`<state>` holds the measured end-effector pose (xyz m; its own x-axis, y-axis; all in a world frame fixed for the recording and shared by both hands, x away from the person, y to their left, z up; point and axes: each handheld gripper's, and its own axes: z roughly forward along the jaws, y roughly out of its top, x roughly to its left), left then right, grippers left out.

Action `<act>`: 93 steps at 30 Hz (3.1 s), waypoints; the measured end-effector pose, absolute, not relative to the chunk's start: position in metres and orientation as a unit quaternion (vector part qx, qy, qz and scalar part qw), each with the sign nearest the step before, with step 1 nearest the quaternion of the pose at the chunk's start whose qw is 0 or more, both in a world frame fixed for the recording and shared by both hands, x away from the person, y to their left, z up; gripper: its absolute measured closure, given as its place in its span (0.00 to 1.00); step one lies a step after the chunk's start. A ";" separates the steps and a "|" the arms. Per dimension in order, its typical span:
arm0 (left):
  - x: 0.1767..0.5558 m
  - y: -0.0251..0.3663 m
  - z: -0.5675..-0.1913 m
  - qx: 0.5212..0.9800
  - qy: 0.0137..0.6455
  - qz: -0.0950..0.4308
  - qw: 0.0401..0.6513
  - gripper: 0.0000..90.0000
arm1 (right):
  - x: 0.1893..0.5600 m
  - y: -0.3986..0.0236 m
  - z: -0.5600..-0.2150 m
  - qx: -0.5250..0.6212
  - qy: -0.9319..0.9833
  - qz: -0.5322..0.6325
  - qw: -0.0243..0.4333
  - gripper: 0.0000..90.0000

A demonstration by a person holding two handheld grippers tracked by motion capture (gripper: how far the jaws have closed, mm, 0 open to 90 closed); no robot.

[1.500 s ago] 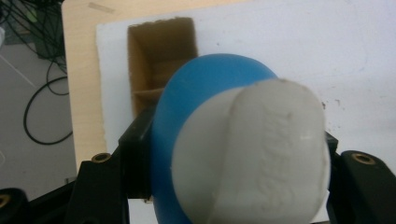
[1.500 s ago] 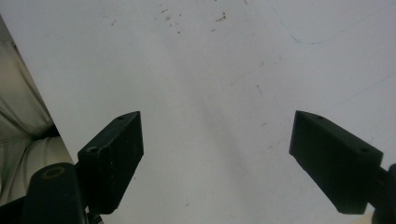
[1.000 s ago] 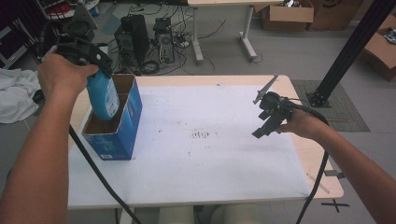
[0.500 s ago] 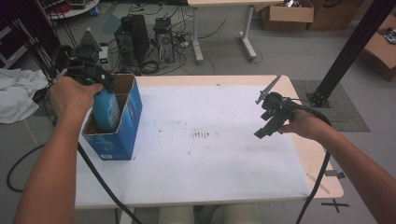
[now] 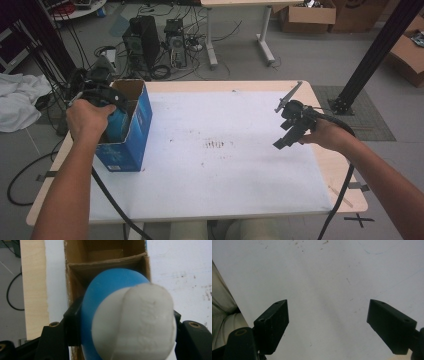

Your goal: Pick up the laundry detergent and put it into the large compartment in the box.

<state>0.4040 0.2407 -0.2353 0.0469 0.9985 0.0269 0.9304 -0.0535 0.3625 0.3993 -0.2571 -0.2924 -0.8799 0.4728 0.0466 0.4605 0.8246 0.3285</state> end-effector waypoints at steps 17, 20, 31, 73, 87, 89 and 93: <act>0.406 0.246 -0.274 0.716 0.677 0.119 0.117 0.42 | 0.402 -0.257 -0.297 0.247 0.955 0.163 0.015 0.20; 0.407 0.246 -0.280 0.720 0.675 0.113 0.113 0.42 | 0.402 -0.257 -0.298 0.250 0.954 0.163 0.014 0.20; 0.409 0.248 -0.286 0.724 0.673 0.104 0.109 0.42 | 0.404 -0.257 -0.301 0.252 0.954 0.160 0.010 0.20; 0.401 0.254 -0.272 0.707 0.685 0.110 0.133 0.34 | 0.400 -0.255 -0.302 0.249 0.955 0.162 -0.001 0.20; 0.395 0.249 -0.237 0.708 0.679 0.135 0.143 0.30 | 0.397 -0.256 -0.297 0.245 0.956 0.164 0.003 0.20; 0.394 0.247 -0.232 0.710 0.675 0.138 0.145 0.30 | 0.396 -0.257 -0.297 0.245 0.956 0.164 0.003 0.20; 0.393 0.243 -0.223 0.713 0.672 0.142 0.144 0.30 | 0.395 -0.257 -0.296 0.244 0.956 0.165 0.004 0.20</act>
<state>0.3929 0.2430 -0.2232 0.0578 0.9983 0.0085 0.9166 -0.0564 0.3957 0.3951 -0.2570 -0.2957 -0.8808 0.4679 0.0721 0.4650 0.8265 0.3171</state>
